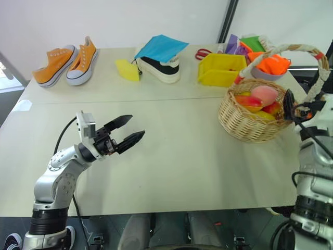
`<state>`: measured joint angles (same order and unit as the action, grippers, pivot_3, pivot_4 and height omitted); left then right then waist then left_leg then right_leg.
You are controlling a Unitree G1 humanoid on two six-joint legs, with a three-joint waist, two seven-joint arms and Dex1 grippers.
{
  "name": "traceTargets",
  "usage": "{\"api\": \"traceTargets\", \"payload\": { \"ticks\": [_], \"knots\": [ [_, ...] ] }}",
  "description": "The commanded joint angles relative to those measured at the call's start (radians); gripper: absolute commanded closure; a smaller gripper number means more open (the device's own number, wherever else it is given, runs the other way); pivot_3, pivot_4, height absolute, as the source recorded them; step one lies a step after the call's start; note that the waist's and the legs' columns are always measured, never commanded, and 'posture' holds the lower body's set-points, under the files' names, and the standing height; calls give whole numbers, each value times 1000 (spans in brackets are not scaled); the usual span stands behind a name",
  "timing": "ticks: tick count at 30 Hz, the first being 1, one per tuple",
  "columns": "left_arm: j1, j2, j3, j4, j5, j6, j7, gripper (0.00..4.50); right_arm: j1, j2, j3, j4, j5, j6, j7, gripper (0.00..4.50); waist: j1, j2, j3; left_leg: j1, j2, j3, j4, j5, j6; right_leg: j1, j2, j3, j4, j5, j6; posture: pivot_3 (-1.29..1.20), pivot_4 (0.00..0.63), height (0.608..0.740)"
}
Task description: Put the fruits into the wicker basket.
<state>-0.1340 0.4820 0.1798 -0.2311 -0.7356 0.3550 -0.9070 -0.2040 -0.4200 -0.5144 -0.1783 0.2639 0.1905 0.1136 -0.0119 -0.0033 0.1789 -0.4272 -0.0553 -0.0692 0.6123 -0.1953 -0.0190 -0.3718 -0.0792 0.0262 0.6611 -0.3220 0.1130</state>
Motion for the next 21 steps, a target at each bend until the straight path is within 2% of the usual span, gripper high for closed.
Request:
{"api": "traceTargets", "payload": {
  "ticks": [1,4,7,8,10,13,15,17,21],
  "knots": [
    [-3,-6,21,-6,7,-28,8,0,54,50,-32,-191,8,3,-73,33,0,0,0,0,0,0,0,0,0,0,0,0,0,0,0,0,150,740],
    [-3,-17,34,4,16,-37,33,0,133,107,-5,-334,41,0,-74,33,0,0,0,0,0,0,0,0,0,0,0,1,0,0,0,0,150,740],
    [-1,-30,48,20,33,-61,68,0,196,114,86,-392,51,-28,13,33,-4,1,-1,1,0,0,0,0,0,0,0,1,1,0,0,0,150,740],
    [-4,-31,54,39,52,-62,93,0,217,100,161,-405,53,-31,78,33,-5,1,-1,1,0,0,0,0,0,0,0,1,1,0,0,0,150,740],
    [-10,-24,68,83,110,-84,147,0,228,97,272,-427,162,34,193,33,-8,1,-1,2,0,0,0,0,0,1,0,1,1,0,0,0,150,740],
    [-16,-25,89,122,162,-144,183,0,223,66,334,-439,288,102,315,33,-3,0,0,2,1,0,0,0,0,1,0,1,2,0,0,0,150,740],
    [-15,-15,113,164,206,-178,228,0,202,14,369,-400,323,122,424,33,3,0,0,1,0,0,1,0,0,1,0,1,1,0,0,0,150,740],
    [-11,-15,149,200,255,-226,292,0,158,-55,442,-312,257,93,534,33,1,-1,0,1,0,-1,1,0,0,0,-1,0,-1,0,0,0,150,740],
    [4,-28,193,248,325,-307,385,0,80,-82,542,-170,175,42,626,33,1,-3,-1,2,0,-1,1,0,0,0,-1,0,-2,0,-1,0,150,740]
  ]
}}
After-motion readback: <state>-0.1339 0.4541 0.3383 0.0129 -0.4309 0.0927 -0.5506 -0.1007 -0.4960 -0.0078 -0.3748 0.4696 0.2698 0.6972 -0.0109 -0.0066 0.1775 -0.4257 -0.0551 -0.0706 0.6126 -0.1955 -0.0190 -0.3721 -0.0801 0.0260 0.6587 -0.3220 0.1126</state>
